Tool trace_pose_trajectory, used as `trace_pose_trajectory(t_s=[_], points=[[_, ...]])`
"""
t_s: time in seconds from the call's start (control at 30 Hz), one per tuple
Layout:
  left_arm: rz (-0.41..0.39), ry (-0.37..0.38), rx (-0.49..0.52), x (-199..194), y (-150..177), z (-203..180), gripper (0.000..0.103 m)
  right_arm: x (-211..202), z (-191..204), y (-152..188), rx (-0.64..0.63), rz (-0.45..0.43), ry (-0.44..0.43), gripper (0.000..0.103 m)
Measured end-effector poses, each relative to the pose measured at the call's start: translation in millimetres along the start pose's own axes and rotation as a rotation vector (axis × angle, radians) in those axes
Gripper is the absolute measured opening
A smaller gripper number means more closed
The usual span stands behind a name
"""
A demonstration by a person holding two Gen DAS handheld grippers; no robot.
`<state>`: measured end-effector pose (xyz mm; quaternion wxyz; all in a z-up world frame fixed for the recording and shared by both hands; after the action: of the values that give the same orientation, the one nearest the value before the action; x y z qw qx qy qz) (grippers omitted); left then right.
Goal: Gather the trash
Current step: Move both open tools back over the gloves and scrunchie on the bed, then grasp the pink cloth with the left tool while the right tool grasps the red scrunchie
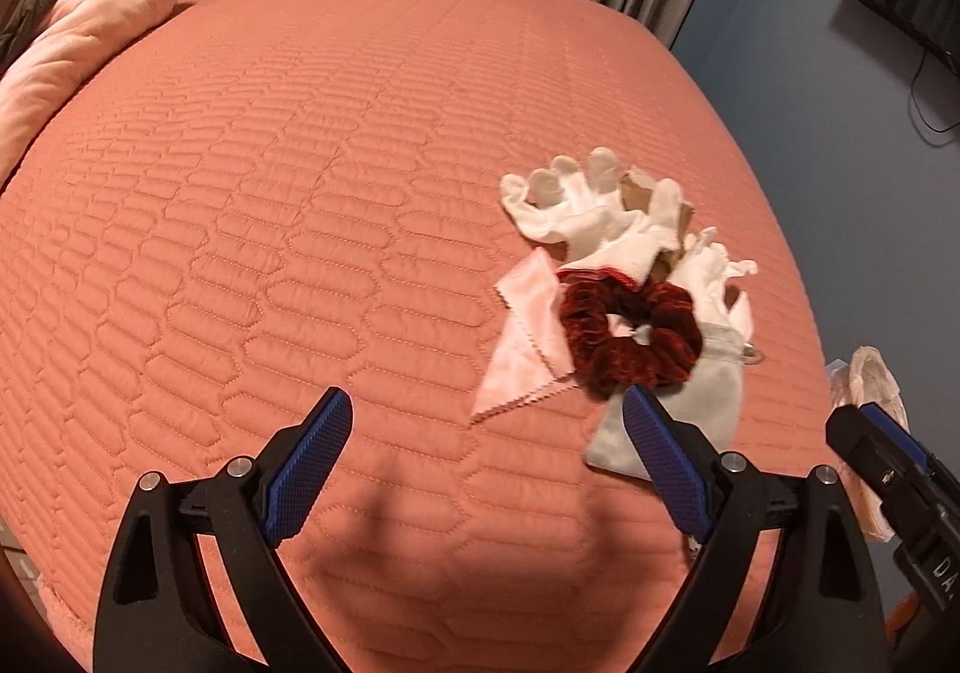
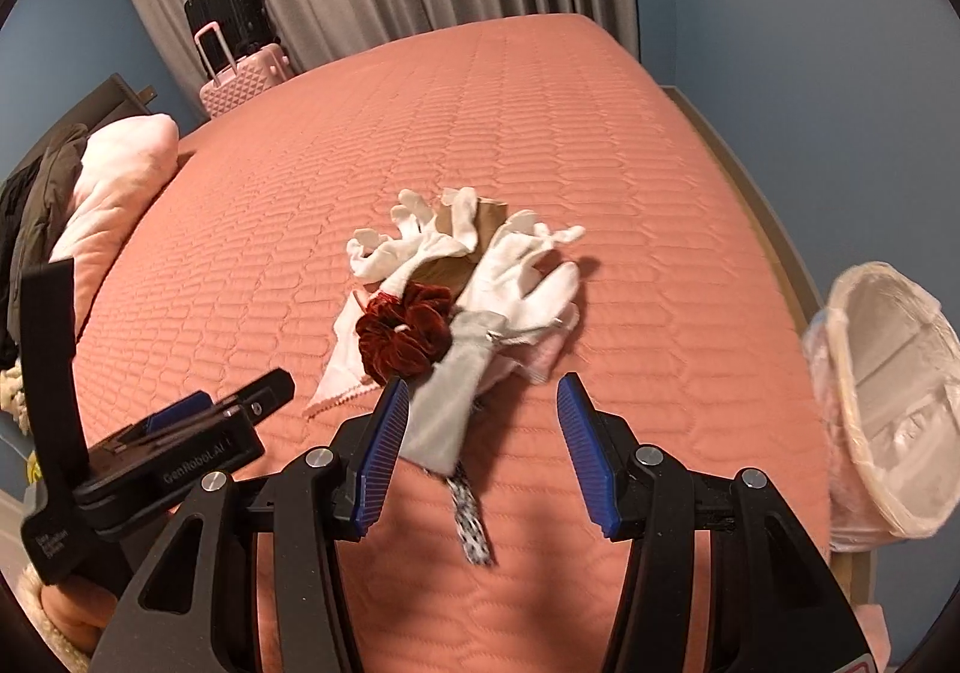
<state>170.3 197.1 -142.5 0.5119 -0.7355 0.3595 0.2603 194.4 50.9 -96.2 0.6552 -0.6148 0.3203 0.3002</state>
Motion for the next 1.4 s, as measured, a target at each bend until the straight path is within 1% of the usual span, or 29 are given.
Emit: trace_pose_trajectory(t_s=[0.2,0.37,0.5,0.6,0.67,0.7,0.73,0.83,1.0,1.07,1.13,1.17,1.23,1.27,1.3,1.37,1.4], points=[[0.027,-0.003,-0.029,20.4,-9.6,16.9,0.085,28.6,20.9,-15.5,-0.014,0.031,-0.018,0.051],[0.034,0.006,-0.056,30.5,-16.7,29.2,0.083,52.4,38.1,-27.3,-0.032,0.048,-0.025,0.047],[0.04,0.007,-0.065,38.2,-21.7,33.6,0.083,75.5,48.1,-30.5,-0.039,0.076,-0.024,0.041],[0.039,0.018,-0.076,43.5,-25.0,35.9,0.083,90.9,51.5,-27.6,-0.038,0.107,-0.024,0.035],[0.041,0.017,-0.073,47.5,-25.7,35.6,0.083,99.9,51.8,-23.8,-0.043,0.128,-0.023,0.019],[0.044,0.019,-0.073,50.4,-26.6,36.1,0.083,103.1,51.5,-21.9,-0.046,0.137,-0.021,0.018],[0.047,0.023,-0.075,53.1,-27.1,35.2,0.083,105.7,49.9,-18.9,-0.045,0.143,-0.025,0.015],[0.049,0.039,-0.078,58.1,-27.6,31.2,0.084,103.3,40.2,-12.4,-0.027,0.133,-0.027,0.013],[0.072,0.071,-0.064,74.2,-28.8,10.4,0.084,87.8,16.4,-7.0,0.031,0.112,-0.029,0.012],[0.078,0.081,-0.043,81.9,-28.8,-0.2,0.084,82.7,9.8,-6.2,0.036,0.107,-0.021,0.012],[0.092,0.073,-0.012,89.6,-26.9,-10.6,0.083,79.8,2.7,-4.9,0.047,0.11,-0.02,0.012],[0.096,0.07,-0.004,92.6,-26.4,-12.7,0.074,78.2,-0.9,-3.2,0.054,0.112,-0.018,0.012],[0.094,0.044,0.021,96.9,-26.1,-17.3,0.067,76.3,-6.6,-1.8,0.067,0.117,-0.019,0.012],[0.09,0.045,0.028,96.9,-27.1,-17.8,0.055,75.2,-8.0,-1.2,0.07,0.118,-0.018,0.012],[0.091,0.054,0.035,97.9,-27.5,-21.1,0.048,73.5,-9.5,-1.0,0.074,0.118,-0.019,0.012],[0.103,0.058,0.043,98.6,-27.2,-23.9,0.028,69.6,-12.4,-0.4,0.079,0.115,-0.025,0.012],[0.109,0.061,0.046,98.4,-26.9,-24.8,0.023,67.7,-13.5,1.3,0.079,0.112,-0.026,0.012]])
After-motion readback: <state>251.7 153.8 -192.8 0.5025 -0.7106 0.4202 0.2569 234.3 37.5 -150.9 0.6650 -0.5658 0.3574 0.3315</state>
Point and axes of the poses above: each gripper's, at about its wrist camera, not at the fingertips, and x roughly the way its jaws point, z to its left, y to its underside, the point moved 5 cm from there along x, roughly the way its jaws point, and after that the axes turned 11 degrees about y, right-handed, at the moved point
